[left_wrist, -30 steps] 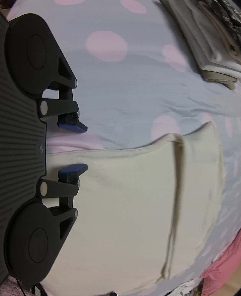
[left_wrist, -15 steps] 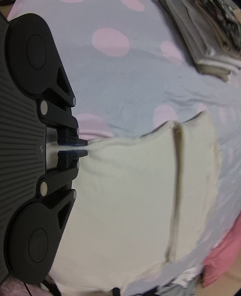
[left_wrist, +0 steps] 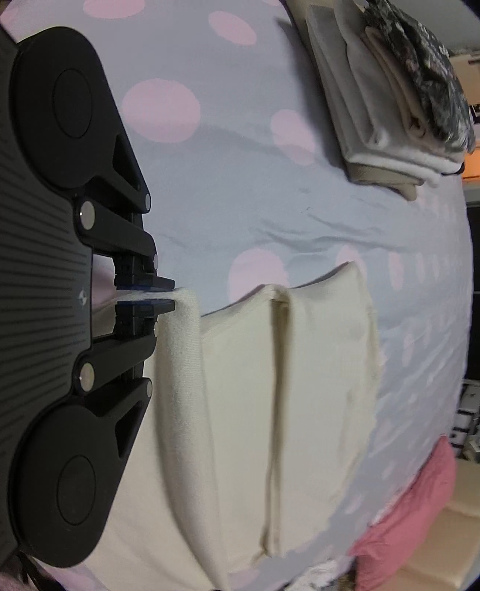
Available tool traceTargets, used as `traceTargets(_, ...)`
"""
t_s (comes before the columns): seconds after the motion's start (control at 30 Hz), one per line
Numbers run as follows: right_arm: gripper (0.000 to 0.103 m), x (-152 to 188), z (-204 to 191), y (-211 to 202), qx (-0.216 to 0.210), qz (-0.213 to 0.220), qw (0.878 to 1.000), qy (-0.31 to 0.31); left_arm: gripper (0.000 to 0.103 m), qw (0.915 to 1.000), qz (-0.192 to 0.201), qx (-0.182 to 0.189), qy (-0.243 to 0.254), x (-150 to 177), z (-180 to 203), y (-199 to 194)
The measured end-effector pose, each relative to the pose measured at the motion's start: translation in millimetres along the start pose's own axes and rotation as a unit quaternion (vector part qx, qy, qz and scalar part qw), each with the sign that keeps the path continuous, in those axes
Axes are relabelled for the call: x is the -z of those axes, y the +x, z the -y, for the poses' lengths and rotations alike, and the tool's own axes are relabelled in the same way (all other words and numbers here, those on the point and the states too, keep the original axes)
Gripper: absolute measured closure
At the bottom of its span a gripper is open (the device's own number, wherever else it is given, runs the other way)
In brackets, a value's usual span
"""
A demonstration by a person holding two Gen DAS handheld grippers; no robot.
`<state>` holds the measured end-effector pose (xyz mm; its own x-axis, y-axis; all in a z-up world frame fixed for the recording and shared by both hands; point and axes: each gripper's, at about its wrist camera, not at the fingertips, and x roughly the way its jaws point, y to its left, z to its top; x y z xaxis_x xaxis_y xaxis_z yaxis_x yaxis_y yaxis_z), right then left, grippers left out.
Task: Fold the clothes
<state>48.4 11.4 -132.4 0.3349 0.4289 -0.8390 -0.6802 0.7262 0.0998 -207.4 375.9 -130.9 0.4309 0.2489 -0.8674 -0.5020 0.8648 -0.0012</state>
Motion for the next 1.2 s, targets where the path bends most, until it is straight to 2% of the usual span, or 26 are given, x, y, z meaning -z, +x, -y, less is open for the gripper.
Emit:
traceTargets(0.1,0.089,-1,-4,-3,0.019,0.02,0.999,-0.026,0.086,0.9996,0.011,-0.015,0.021,6,5,-9)
traceTargets(0.17,0.073,2,-9,-16,0.037,0.047,0.997,-0.054,0.086,0.9979,0.03,-0.028,0.051,10,12,-22)
traceTargets(0.23,0.073,6,-18,-30,0.039,0.07,0.992,-0.095,0.085,0.9947,0.044,-0.03,0.087,16,24,-33)
traceTargets(0.33,0.074,19,-37,-46,0.001,0.078,0.984,-0.162,0.08,0.9862,0.038,0.003,0.161,32,48,-35)
traceTargets(0.4,0.074,31,-54,-46,-0.015,0.073,0.972,-0.222,0.078,0.9768,0.033,0.024,0.21,42,64,-37)
traceTargets(0.5,0.074,57,-81,-37,-0.027,0.055,0.942,-0.331,0.078,0.9573,0.025,0.049,0.284,61,89,-37)
traceTargets(0.6,0.074,83,-100,-32,-0.037,0.037,0.907,-0.418,0.078,0.9319,0.02,0.055,0.358,83,110,-36)
traceTargets(0.73,0.07,113,-116,-28,-0.044,0.019,0.862,-0.505,0.078,0.9017,0.018,0.062,0.428,109,130,-38)
traceTargets(0.8,0.068,125,-120,-27,-0.039,0.016,0.839,-0.542,0.076,0.8835,0.018,0.055,0.465,122,137,-37)
traceTargets(0.87,0.067,137,-122,-26,-0.036,0.011,0.82,-0.571,0.074,0.8659,0.015,0.036,0.499,134,142,-33)
traceTargets(0.97,0.067,151,-123,-23,-0.02,0.011,0.794,-0.607,0.074,0.8471,0.015,0.003,0.531,147,144,-27)
traceTargets(1.03,0.067,153,-122,-21,-0.007,0.012,0.791,-0.611,0.074,0.837,0.021,-0.024,0.546,153,142,-24)
traceTargets(1.1,0.067,155,-118,-17,0.019,0.011,0.785,-0.619,0.074,0.8297,0.02,-0.068,0.554,156,138,-19)
traceTargets(1.2,0.067,164,-114,-12,0.06,0.006,0.767,-0.639,0.074,0.812,0.013,-0.129,0.569,162,133,-9)
